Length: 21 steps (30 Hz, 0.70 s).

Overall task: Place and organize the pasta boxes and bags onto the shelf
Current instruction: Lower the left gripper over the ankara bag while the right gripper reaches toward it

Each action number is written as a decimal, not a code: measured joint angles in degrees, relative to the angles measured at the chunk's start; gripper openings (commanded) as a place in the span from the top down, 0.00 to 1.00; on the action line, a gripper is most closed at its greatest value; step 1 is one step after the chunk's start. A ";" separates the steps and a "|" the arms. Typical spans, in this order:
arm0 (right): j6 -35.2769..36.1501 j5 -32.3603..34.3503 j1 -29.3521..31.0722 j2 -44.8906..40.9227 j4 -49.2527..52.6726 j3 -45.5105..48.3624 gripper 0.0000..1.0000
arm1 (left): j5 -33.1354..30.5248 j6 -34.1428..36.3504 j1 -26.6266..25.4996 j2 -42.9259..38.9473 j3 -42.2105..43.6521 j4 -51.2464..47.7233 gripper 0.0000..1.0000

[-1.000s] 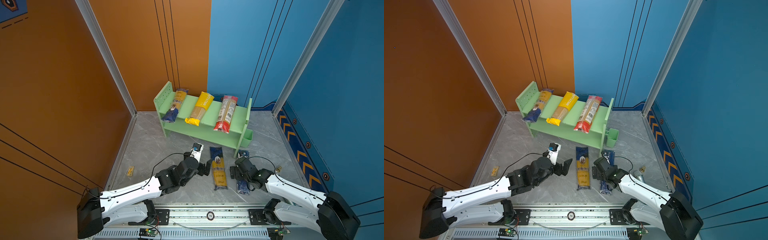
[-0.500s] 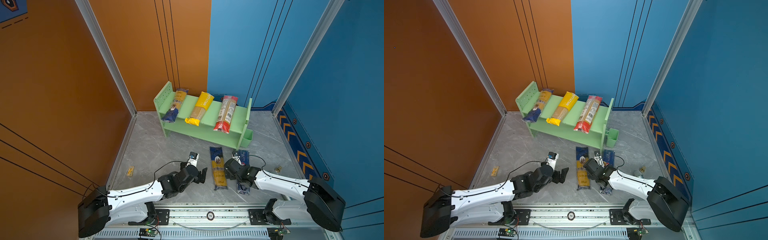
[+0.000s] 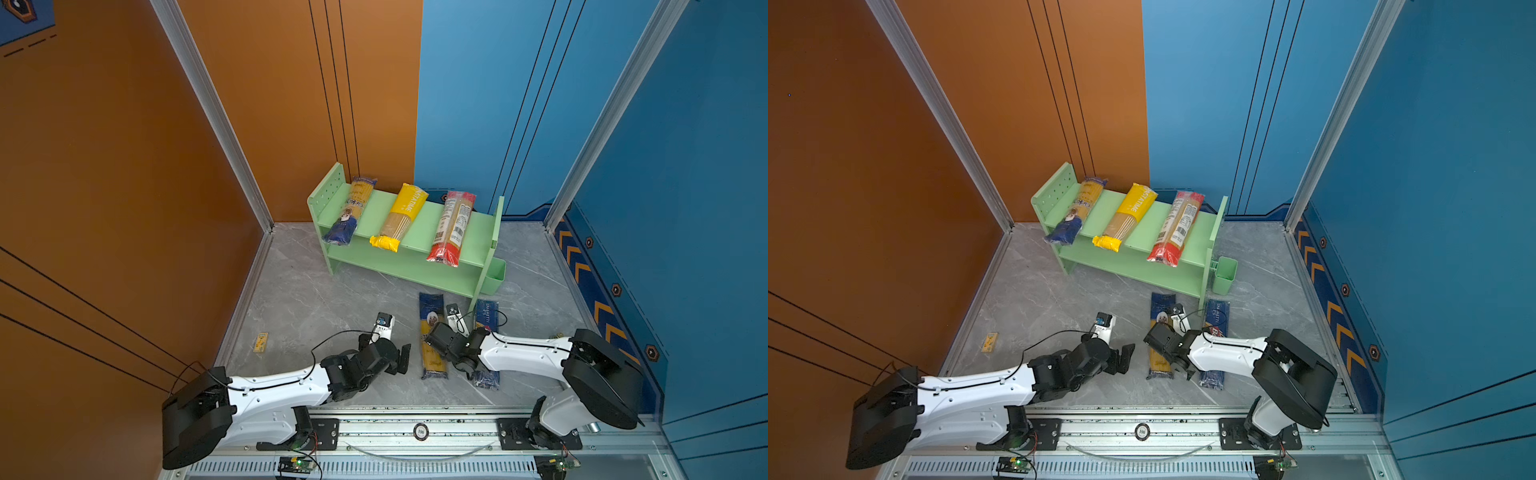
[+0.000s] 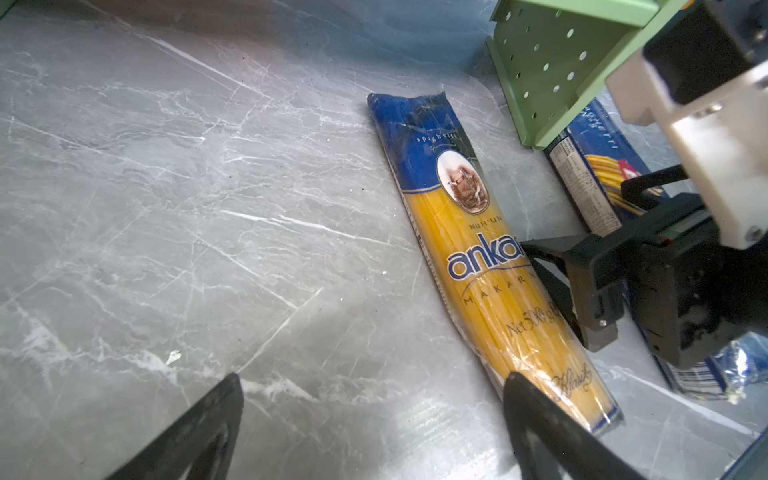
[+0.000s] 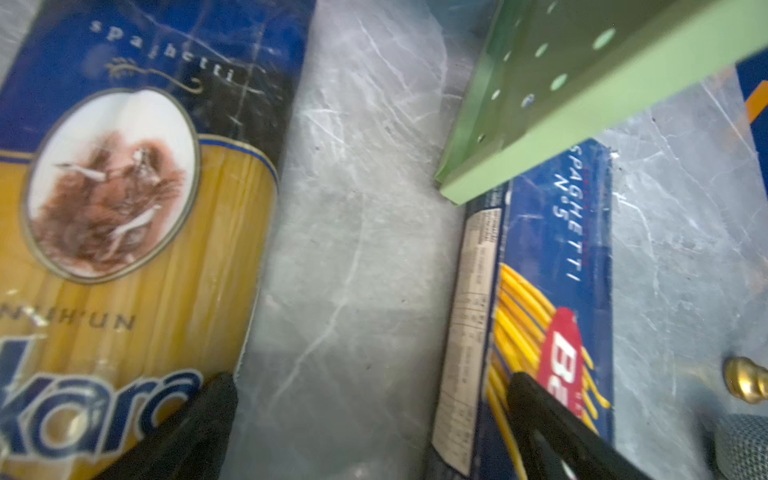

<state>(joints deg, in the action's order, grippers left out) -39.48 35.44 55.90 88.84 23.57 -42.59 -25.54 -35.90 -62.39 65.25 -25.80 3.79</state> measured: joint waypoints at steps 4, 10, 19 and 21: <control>0.00 -0.04 2.01 2.38 0.00 -2.75 0.00 | -0.35 -0.81 -0.09 -0.98 2.10 0.35 0.02; 0.22 -0.66 3.32 4.63 -0.17 -5.38 0.00 | -1.05 -1.27 -0.20 -3.50 4.81 0.81 0.02; 2.73 -1.16 4.00 5.44 -0.59 -6.78 0.00 | -1.05 -1.25 -0.28 -4.02 6.25 1.64 0.02; 3.74 -1.31 4.00 4.81 -0.52 -6.78 0.00 | -1.05 -1.22 -0.31 -3.80 6.25 2.32 0.02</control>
<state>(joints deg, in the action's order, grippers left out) -35.75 34.13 59.90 93.65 23.05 -49.36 -26.59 -37.12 -62.70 61.45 -19.55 6.11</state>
